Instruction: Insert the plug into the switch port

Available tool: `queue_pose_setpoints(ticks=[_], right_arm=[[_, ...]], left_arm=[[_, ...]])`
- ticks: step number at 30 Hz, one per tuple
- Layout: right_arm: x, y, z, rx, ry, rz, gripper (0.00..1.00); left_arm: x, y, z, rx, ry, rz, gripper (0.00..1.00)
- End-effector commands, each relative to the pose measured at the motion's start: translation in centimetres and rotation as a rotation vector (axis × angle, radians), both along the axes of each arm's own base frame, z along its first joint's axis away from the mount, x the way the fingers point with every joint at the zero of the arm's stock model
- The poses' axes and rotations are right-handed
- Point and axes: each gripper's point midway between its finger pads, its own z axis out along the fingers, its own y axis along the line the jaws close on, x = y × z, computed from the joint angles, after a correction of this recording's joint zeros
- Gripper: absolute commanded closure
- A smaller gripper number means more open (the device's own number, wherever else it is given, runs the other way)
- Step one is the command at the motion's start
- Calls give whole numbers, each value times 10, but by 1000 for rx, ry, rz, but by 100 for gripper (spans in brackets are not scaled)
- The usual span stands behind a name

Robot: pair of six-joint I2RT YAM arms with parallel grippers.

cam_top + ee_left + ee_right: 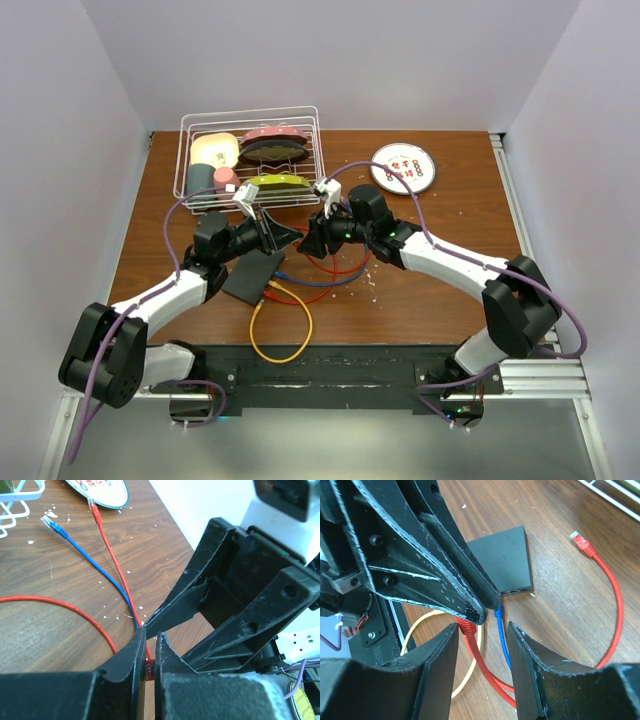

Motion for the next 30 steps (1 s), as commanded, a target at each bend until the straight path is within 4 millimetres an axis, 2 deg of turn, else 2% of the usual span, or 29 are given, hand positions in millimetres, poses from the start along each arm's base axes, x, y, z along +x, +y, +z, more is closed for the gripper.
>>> queue_pose_setpoints(ticks=[1,5,13,19,21,22,23,24,26,29,30], right_arm=[[1,13,25,73,-40,34,53],[-1,14,23,69,-34,43,54],[-3,17,15,58,-15,56,63],[-5,16,10,48,-8,61,64],[-5,16,9,48,-9,57,74],[-5,15,9,46,-11,50,81],[-4,15,11,47,-14,46,92],[-3,14,12,48,-17,41,96],[-2,13,13,46,-21,26,100],[2,11,10,30,-25,8,100],[2,10,8,23,-23,4,100]], left_arm=[[1,2,16,-25,-53,10,100],[2,2,15,-24,-53,13,100],[2,2,17,-28,-54,15,100],[2,2,17,-31,-53,18,100],[2,2,17,-32,-53,18,100],[2,2,18,-33,-54,18,100],[2,2,17,-32,-53,18,100],[2,2,17,-32,-53,18,100],[2,2,16,-29,-50,18,100],[3,3,14,-26,-50,21,99],[3,3,12,-15,-50,22,90]])
